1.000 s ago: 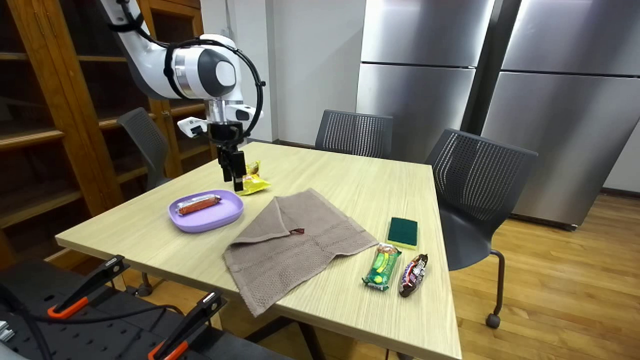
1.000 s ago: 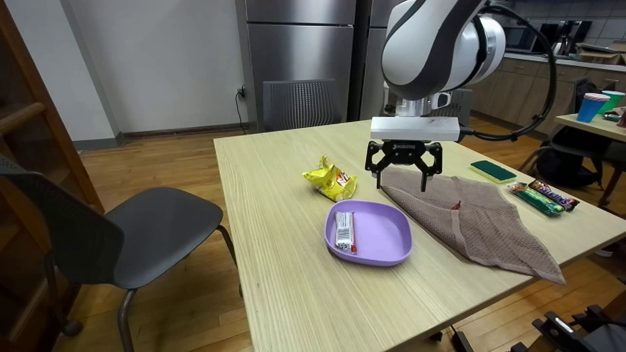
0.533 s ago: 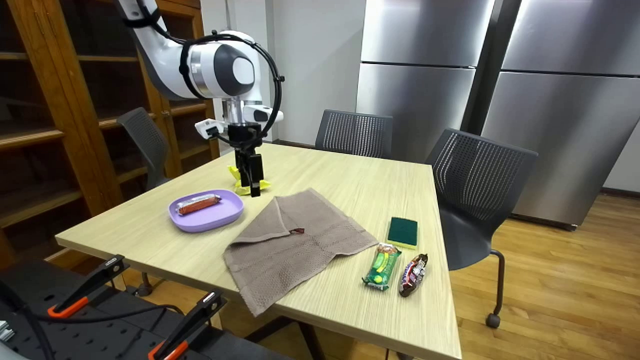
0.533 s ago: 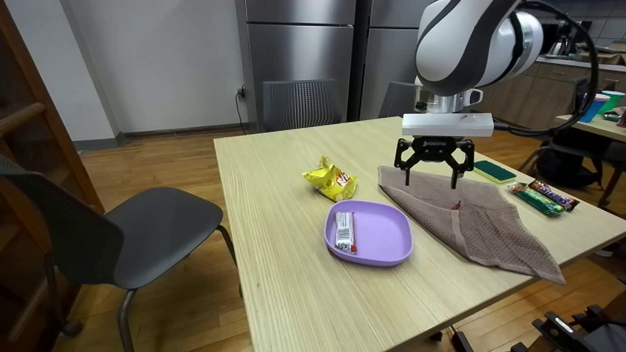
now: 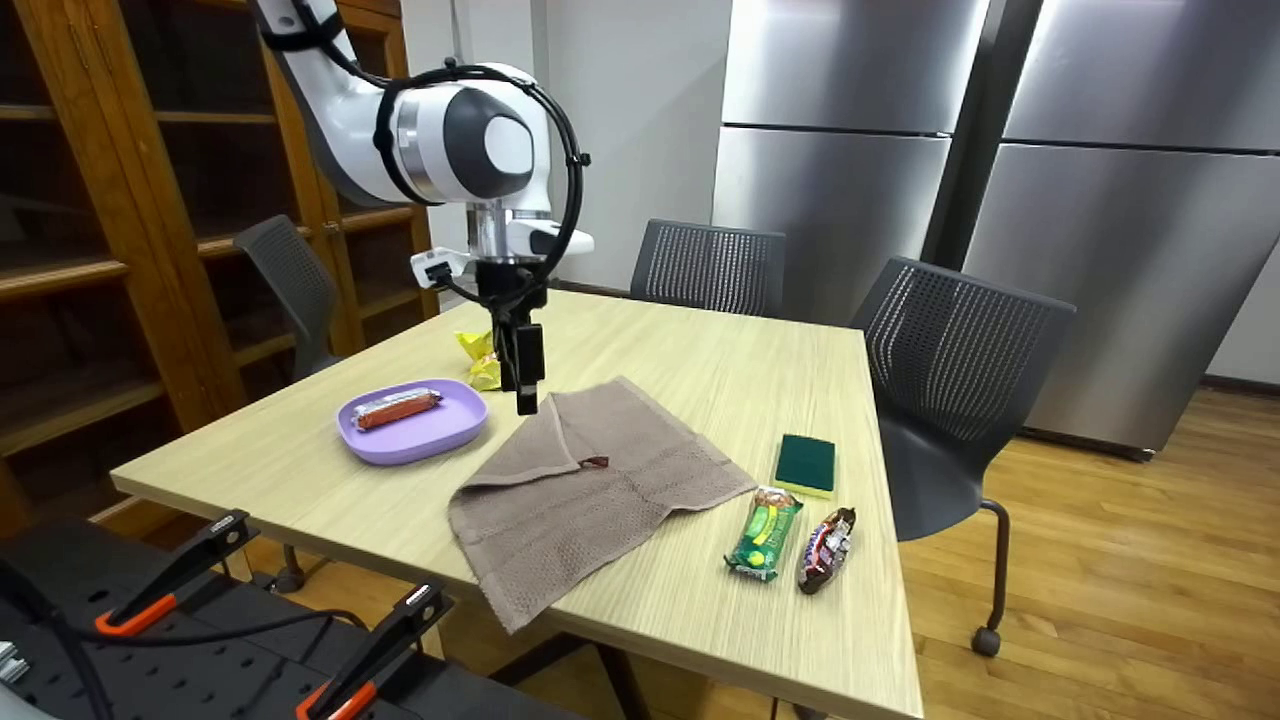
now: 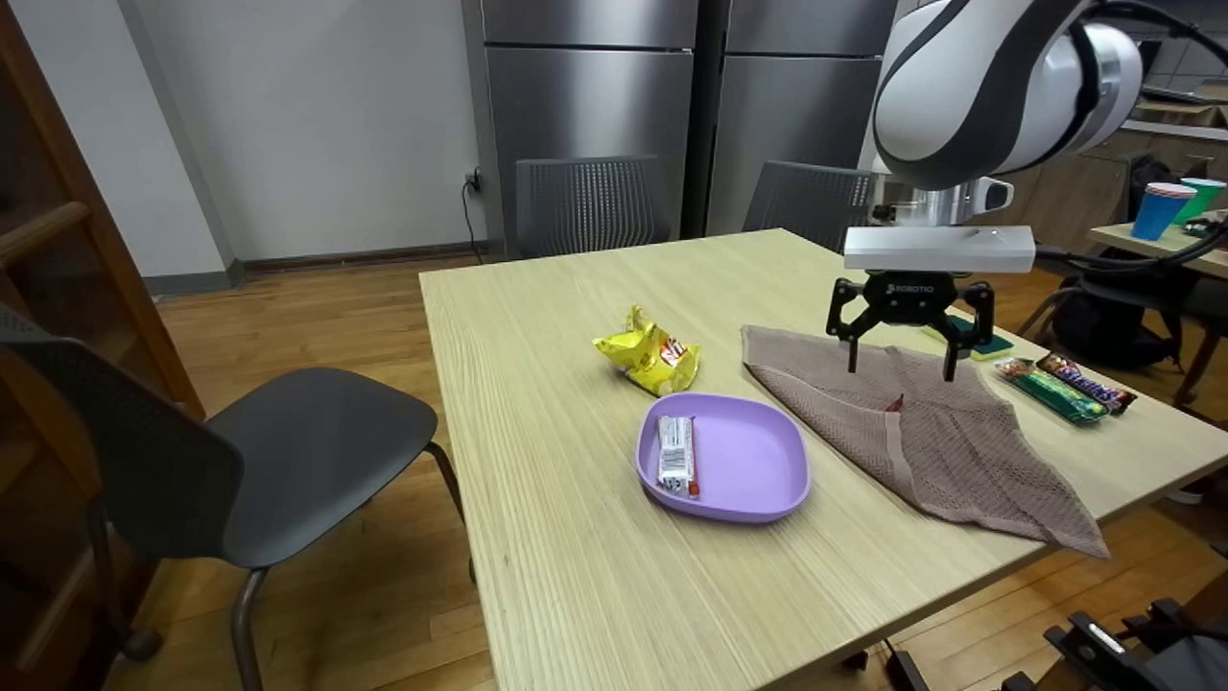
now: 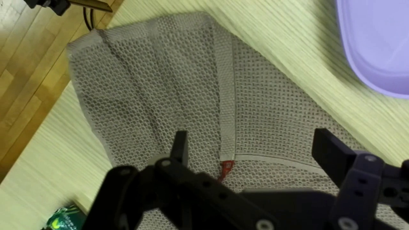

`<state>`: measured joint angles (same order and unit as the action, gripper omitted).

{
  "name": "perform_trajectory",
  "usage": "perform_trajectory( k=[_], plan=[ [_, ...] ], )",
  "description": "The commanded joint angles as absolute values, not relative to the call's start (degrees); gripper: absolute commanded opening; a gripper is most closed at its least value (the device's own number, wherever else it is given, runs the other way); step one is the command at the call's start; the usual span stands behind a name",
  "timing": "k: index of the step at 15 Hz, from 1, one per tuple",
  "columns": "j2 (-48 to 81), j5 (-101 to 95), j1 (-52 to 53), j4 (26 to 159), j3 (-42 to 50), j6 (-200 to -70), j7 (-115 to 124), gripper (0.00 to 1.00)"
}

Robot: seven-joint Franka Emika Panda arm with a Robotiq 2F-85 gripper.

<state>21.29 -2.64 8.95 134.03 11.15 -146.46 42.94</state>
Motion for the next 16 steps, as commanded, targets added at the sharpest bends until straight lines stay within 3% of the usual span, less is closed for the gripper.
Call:
perform_trajectory(
  k=[1,16],
  plan=[
    [21.1,-3.2,7.8,134.3,10.5,-146.3,43.3,1.00],
    [21.3,-3.4,6.2,133.2,10.9,-146.5,41.3,1.00]
  ],
)
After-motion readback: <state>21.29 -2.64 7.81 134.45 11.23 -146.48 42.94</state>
